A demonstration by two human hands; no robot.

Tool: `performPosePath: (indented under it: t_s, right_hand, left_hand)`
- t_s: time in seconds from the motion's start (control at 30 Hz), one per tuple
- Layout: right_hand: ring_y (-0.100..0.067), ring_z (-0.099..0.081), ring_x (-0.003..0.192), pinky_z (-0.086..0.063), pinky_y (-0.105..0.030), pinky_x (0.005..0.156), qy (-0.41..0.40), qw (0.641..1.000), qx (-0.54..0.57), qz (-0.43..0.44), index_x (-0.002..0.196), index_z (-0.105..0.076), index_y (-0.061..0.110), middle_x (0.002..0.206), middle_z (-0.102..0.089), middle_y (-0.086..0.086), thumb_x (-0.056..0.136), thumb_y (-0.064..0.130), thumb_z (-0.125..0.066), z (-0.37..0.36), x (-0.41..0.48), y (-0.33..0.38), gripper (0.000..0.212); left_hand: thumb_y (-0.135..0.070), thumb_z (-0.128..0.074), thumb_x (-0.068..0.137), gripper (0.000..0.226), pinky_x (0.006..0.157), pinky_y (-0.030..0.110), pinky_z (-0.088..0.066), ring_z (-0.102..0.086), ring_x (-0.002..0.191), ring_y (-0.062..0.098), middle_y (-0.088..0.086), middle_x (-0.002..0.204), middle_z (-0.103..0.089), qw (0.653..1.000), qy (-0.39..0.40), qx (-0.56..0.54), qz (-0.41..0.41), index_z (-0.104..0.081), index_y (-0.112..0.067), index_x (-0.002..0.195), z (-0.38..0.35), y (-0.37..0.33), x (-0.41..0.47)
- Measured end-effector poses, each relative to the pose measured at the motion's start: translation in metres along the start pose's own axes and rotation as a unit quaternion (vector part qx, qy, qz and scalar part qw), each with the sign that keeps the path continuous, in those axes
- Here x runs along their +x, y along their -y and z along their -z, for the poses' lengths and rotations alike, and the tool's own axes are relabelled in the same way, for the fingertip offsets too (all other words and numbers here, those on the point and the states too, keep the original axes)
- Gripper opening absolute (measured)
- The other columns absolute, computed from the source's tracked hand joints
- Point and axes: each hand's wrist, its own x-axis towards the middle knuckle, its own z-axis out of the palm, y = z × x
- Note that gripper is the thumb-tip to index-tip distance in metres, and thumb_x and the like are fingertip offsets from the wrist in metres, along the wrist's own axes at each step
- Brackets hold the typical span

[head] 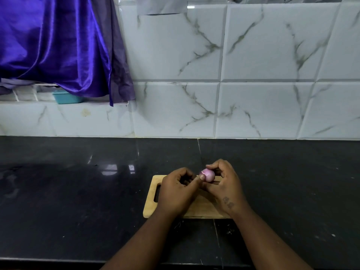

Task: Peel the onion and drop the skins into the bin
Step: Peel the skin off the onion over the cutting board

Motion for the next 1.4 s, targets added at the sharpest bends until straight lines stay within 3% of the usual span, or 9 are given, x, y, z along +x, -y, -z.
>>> performPosePath:
  t_s: [0.1,0.3,0.4,0.5,0.7,0.9,1.07,1.2,1.4]
  right_hand:
    - [-0.012,-0.067,0.097,-0.06,-0.029,0.077,0.011,1.0,-0.016,0.005,0.093,-0.062,0.02,0.108,-0.059,0.0,0.072,0.013,-0.089,-0.0012,-0.0015,0.0006,0.035]
    - [-0.019,-0.07,0.102,-0.063,-0.035,0.083,0.05,0.996,0.067,-0.017,0.096,-0.06,0.015,0.103,-0.066,0.008,0.083,0.0,-0.079,0.0,-0.0032,0.0038,0.027]
    - [-0.017,-0.071,0.103,-0.061,-0.025,0.079,0.067,0.993,0.09,-0.031,0.1,-0.058,0.013,0.102,-0.068,0.008,0.078,0.0,-0.086,0.0033,-0.004,0.0047,0.038]
    - [-0.016,-0.069,0.111,-0.061,-0.024,0.084,0.075,0.993,0.074,-0.05,0.112,-0.06,0.022,0.119,-0.064,-0.004,0.071,0.005,-0.092,0.0038,-0.0036,0.005,0.054]
    - [-0.016,-0.07,0.112,-0.063,-0.036,0.091,0.074,0.993,0.072,-0.054,0.106,-0.068,0.022,0.121,-0.066,-0.006,0.066,0.004,-0.094,0.0043,-0.0018,0.0053,0.051]
    - [-0.013,-0.073,0.104,-0.062,-0.031,0.085,0.08,0.994,0.06,-0.054,0.101,-0.07,0.02,0.109,-0.075,-0.001,0.076,0.01,-0.089,0.0055,-0.0031,0.0051,0.034]
    - [-0.012,-0.075,0.099,-0.062,-0.029,0.082,0.065,0.993,0.081,-0.049,0.093,-0.071,0.023,0.102,-0.078,0.001,0.078,0.008,-0.087,0.0067,-0.0039,0.0096,0.027]
    - [-0.014,-0.074,0.1,-0.062,-0.033,0.085,0.058,0.995,0.074,-0.038,0.09,-0.071,0.027,0.101,-0.076,0.006,0.076,0.007,-0.088,0.0057,-0.0042,0.0085,0.03]
    - [-0.024,-0.073,0.1,-0.063,-0.039,0.088,0.053,0.993,0.102,-0.021,0.093,-0.07,0.009,0.1,-0.073,-0.004,0.075,-0.004,-0.086,0.0056,-0.0037,0.0048,0.028]
  left_hand:
    - [-0.04,-0.083,0.087,0.021,0.066,0.052,-0.065,-0.076,0.074,0.022,0.003,0.078,-0.078,1.0,-0.008,0.004,0.002,-0.072,-0.025,0.08,-0.002,-0.0007,-0.0001]
    - [-0.025,-0.081,0.091,0.009,0.066,0.055,-0.066,-0.078,0.074,0.024,0.004,0.08,-0.08,0.999,-0.017,-0.033,0.027,-0.075,-0.02,0.086,0.0015,-0.0024,-0.0008]
    - [-0.023,-0.082,0.092,0.005,0.069,0.052,-0.069,-0.08,0.076,0.018,0.003,0.086,-0.081,0.998,-0.01,-0.055,0.034,-0.077,-0.022,0.093,0.0028,-0.0016,0.0003]
    - [-0.02,-0.084,0.09,0.01,0.074,0.051,-0.07,-0.082,0.082,0.017,0.002,0.09,-0.083,0.996,-0.001,-0.075,0.037,-0.077,-0.024,0.096,0.0031,0.0004,0.0017]
    - [-0.013,-0.083,0.09,0.01,0.073,0.036,-0.069,-0.08,0.087,0.011,-0.003,0.093,-0.084,0.996,-0.015,-0.092,0.007,-0.083,-0.022,0.095,0.0026,0.0025,0.0023]
    - [-0.008,-0.08,0.093,0.017,0.078,0.022,-0.064,-0.078,0.094,0.005,-0.005,0.098,-0.083,0.997,-0.031,-0.069,-0.027,-0.085,-0.023,0.099,0.003,0.0047,0.0008]
    - [-0.018,-0.078,0.095,0.016,0.079,0.035,-0.069,-0.075,0.096,0.0,-0.013,0.102,-0.081,0.996,-0.048,0.026,-0.07,-0.083,-0.026,0.108,0.0015,0.006,-0.0007]
    - [-0.018,-0.077,0.096,0.02,0.087,0.026,-0.065,-0.071,0.096,-0.003,-0.017,0.103,-0.077,0.985,-0.067,0.109,-0.112,-0.082,-0.023,0.114,-0.0001,0.0008,-0.0034]
    - [-0.015,-0.078,0.094,0.019,0.083,0.027,-0.065,-0.073,0.092,0.004,-0.005,0.102,-0.082,0.972,-0.084,0.155,-0.158,-0.083,-0.019,0.111,-0.0004,-0.0005,-0.0031]
